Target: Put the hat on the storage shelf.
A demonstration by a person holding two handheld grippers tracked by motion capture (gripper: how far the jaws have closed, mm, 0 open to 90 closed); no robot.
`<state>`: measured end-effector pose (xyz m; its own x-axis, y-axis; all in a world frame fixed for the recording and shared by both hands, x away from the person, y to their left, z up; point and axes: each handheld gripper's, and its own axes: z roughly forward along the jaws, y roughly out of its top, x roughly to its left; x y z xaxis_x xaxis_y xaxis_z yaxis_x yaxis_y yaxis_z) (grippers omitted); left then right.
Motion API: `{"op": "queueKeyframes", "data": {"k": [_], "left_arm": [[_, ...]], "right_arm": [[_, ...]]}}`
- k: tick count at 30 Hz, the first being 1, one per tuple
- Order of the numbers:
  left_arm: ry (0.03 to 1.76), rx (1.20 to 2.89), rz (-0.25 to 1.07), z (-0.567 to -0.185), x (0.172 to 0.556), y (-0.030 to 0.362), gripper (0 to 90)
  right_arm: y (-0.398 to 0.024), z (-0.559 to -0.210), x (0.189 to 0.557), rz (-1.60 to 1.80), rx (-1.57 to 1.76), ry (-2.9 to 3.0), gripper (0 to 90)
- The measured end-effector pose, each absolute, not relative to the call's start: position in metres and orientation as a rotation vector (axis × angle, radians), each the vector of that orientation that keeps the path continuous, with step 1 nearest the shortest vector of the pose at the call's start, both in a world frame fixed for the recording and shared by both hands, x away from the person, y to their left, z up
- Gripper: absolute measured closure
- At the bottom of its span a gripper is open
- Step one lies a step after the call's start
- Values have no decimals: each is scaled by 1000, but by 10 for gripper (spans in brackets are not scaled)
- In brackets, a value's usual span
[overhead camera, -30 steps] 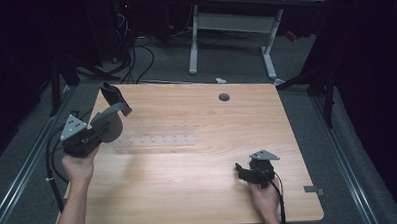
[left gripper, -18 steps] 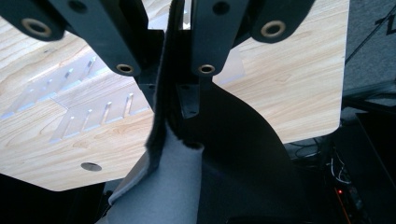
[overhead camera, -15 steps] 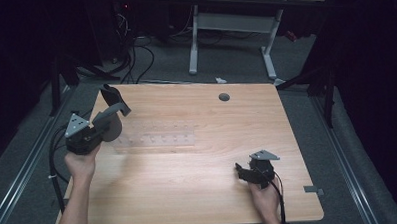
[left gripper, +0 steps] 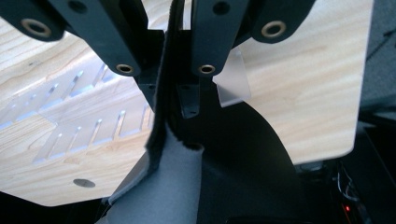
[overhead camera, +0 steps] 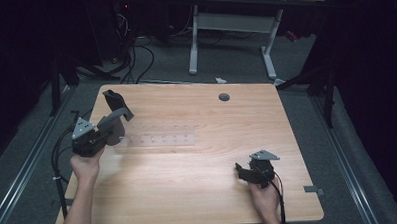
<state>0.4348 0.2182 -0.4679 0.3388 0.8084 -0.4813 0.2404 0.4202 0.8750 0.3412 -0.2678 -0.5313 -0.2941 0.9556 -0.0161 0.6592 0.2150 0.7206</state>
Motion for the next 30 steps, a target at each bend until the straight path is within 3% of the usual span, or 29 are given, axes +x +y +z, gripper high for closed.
{"op": "queueKeyframes", "data": {"k": [15, 18, 24, 30], "left_arm": [[1341, 1080, 410, -481, 430, 228, 823], [1364, 1085, 403, -482, 430, 230, 767], [1437, 1038, 380, -478, 429, 238, 520], [1441, 1060, 393, -475, 420, 240, 437]], "right_arm": [[-268, -531, 341, 851, 1488, 2033, 296], [-268, -531, 341, 851, 1489, 2033, 296], [-268, -531, 341, 851, 1488, 2033, 296], [-268, -531, 341, 851, 1487, 2034, 295]]}}
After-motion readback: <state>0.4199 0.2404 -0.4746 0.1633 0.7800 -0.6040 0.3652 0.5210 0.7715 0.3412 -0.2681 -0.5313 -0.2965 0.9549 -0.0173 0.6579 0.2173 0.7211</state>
